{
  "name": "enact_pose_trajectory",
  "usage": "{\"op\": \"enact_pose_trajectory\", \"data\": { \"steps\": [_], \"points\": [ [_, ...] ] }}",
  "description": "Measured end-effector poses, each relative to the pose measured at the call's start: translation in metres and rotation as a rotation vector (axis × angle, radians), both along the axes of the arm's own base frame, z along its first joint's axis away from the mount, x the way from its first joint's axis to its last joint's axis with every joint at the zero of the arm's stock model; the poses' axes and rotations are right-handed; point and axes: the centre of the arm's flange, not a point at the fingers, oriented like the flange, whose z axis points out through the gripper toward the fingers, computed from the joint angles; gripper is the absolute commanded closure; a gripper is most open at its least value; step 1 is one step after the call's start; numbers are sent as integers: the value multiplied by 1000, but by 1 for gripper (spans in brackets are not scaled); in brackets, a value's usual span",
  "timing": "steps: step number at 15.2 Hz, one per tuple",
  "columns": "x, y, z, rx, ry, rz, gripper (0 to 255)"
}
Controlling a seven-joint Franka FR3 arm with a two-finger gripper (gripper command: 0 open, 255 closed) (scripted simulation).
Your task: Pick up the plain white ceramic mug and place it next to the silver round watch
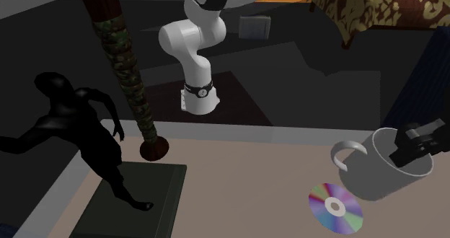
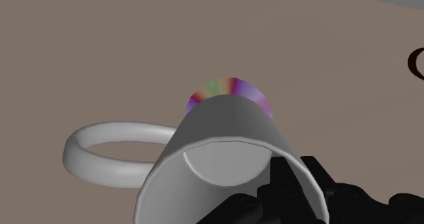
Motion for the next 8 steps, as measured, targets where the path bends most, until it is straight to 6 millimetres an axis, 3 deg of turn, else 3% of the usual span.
{"op": "enact_pose_trajectory", "data": {
  "steps": [4, 8],
  "points": [
    [4, 58, -15, 0, 0, 1, 255],
    [4, 65, -34, 0, 0, 0, 255]
  ]
}}
